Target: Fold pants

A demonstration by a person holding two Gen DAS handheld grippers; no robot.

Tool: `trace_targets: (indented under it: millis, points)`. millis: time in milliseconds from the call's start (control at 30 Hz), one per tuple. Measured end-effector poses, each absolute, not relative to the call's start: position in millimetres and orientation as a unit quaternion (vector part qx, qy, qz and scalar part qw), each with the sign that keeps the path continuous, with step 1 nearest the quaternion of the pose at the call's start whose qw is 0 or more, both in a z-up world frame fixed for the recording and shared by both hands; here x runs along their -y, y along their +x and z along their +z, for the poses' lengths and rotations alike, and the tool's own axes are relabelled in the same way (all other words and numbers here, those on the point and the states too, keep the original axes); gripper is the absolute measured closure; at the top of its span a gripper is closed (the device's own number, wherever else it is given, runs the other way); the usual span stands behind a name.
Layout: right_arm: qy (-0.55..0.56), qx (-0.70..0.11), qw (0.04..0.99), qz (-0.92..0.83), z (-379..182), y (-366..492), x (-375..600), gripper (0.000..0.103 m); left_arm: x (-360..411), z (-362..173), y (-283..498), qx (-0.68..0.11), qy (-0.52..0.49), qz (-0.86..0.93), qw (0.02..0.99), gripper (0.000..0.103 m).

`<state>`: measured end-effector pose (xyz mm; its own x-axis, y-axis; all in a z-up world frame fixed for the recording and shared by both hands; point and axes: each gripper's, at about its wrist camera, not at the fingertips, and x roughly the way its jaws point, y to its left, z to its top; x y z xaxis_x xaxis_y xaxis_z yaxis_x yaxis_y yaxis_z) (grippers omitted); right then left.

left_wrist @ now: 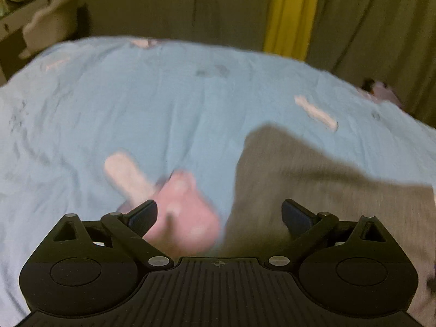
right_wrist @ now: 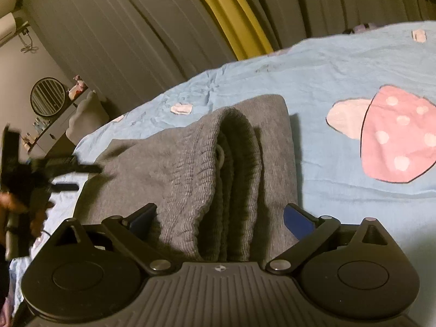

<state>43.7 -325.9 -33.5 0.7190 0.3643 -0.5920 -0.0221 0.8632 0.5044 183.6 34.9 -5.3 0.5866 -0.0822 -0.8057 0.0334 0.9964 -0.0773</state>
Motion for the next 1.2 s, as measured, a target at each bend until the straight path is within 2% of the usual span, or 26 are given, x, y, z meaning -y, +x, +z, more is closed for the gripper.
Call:
trace_targets:
  millis: [200, 267, 300, 367, 400, 467, 500, 600, 767, 900, 1067, 1200]
  points:
    - [0.299, -0.353, 0.877, 0.126, -37.0, 43.4, 333.6, 0.004, -70.3, -25.0, 160.2, -0.483, -0.100, -0.105, 0.863, 0.002]
    - [0.301, -0.341, 0.880, 0.136, -34.7, 40.7, 333.4, 0.015, -75.7, -30.8, 159.3, -0.485, -0.131, -0.117, 0.857, 0.002]
    - [0.292, -0.337, 0.885, 0.132, -33.7, 39.9, 333.0, 0.030, -77.5, -34.4, 160.0, -0.487, -0.146, -0.127, 0.852, 0.002]
    - [0.296, -0.338, 0.884, 0.126, -35.5, 41.2, 336.8, 0.032, -77.3, -41.8, 162.7, -0.495, -0.171, -0.153, 0.838, 0.002]
    - [0.308, -0.337, 0.881, 0.130, -37.0, 41.7, 339.4, 0.032, -75.7, -44.4, 165.1, -0.500, -0.171, -0.161, 0.834, 0.002]
    - [0.319, -0.342, 0.874, 0.131, -38.9, 44.7, 341.0, 0.023, -71.8, -48.2, 169.4, -0.506, -0.154, -0.165, 0.832, 0.001]
    - [0.324, -0.343, 0.871, 0.136, -39.6, 46.4, 340.8, 0.012, -70.2, -47.7, 170.0, -0.508, -0.151, -0.170, 0.831, 0.001]
    - [0.313, -0.353, 0.869, 0.152, -39.8, 54.5, 338.6, 0.005, -60.5, -46.2, 173.8, -0.520, -0.133, -0.202, 0.820, 0.002]
    - [0.335, -0.359, 0.856, 0.163, -43.6, 62.6, 344.7, 0.004, -32.6, -49.9, 168.4, -0.519, -0.051, -0.243, 0.818, 0.001]
    - [0.336, -0.367, 0.852, 0.164, -41.7, 66.9, 346.0, 0.004, -31.4, -48.5, 171.8, -0.520, -0.082, -0.247, 0.813, 0.001]
    - [0.299, -0.386, 0.861, 0.142, -35.6, 63.3, 358.2, 0.004, -28.2, -50.0, 164.9, -0.505, -0.061, -0.259, 0.821, 0.001]
    - [0.341, -0.405, 0.835, 0.149, -50.7, 67.0, 374.1, 0.004, -28.0, -51.8, 170.5, -0.510, -0.066, -0.261, 0.817, 0.000]
